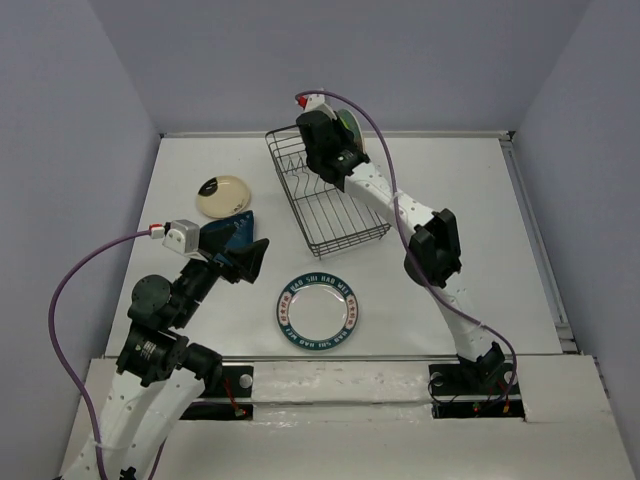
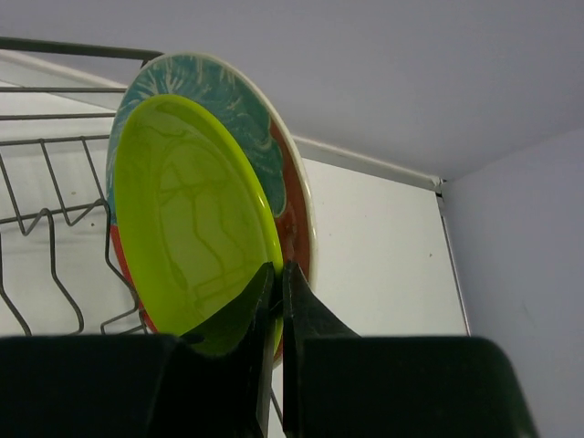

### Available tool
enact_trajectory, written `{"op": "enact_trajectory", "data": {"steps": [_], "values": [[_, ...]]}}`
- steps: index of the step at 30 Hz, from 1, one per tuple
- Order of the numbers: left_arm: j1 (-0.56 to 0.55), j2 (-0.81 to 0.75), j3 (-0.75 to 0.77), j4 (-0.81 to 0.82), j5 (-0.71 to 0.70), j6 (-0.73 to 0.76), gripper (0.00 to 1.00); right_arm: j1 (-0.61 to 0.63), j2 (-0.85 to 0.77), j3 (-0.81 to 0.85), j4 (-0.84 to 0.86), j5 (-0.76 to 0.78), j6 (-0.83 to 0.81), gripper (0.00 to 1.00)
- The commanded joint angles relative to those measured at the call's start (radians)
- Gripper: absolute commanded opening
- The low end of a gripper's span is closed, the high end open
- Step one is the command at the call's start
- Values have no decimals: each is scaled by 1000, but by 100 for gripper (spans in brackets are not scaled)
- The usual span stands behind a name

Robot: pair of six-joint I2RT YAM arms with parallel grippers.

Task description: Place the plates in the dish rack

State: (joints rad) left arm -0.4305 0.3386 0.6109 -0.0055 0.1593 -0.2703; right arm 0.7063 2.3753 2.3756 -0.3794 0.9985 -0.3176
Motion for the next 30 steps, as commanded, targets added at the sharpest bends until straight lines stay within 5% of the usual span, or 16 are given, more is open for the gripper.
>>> {"op": "enact_trajectory", "data": {"steps": [1, 10, 14, 18, 25, 30], "values": [[2, 14, 44, 36, -3, 13, 99, -7, -10, -19, 66, 0, 18, 7], [4, 33, 44, 38, -6, 14, 99, -7, -24, -84, 53, -41, 109, 10], [7, 45, 41, 41, 0, 13, 99, -7, -97, -105, 39, -104, 162, 43], [18, 59, 38, 45, 3, 13, 99, -7, -214, -165, -21, -177, 250, 55], [24, 97, 33, 48, 6, 13, 99, -7, -669, -664, -49, -588, 540, 52], [36, 112, 33, 55, 14, 13, 99, 2, -1058, -1280, 94, -950, 756, 57]]}}
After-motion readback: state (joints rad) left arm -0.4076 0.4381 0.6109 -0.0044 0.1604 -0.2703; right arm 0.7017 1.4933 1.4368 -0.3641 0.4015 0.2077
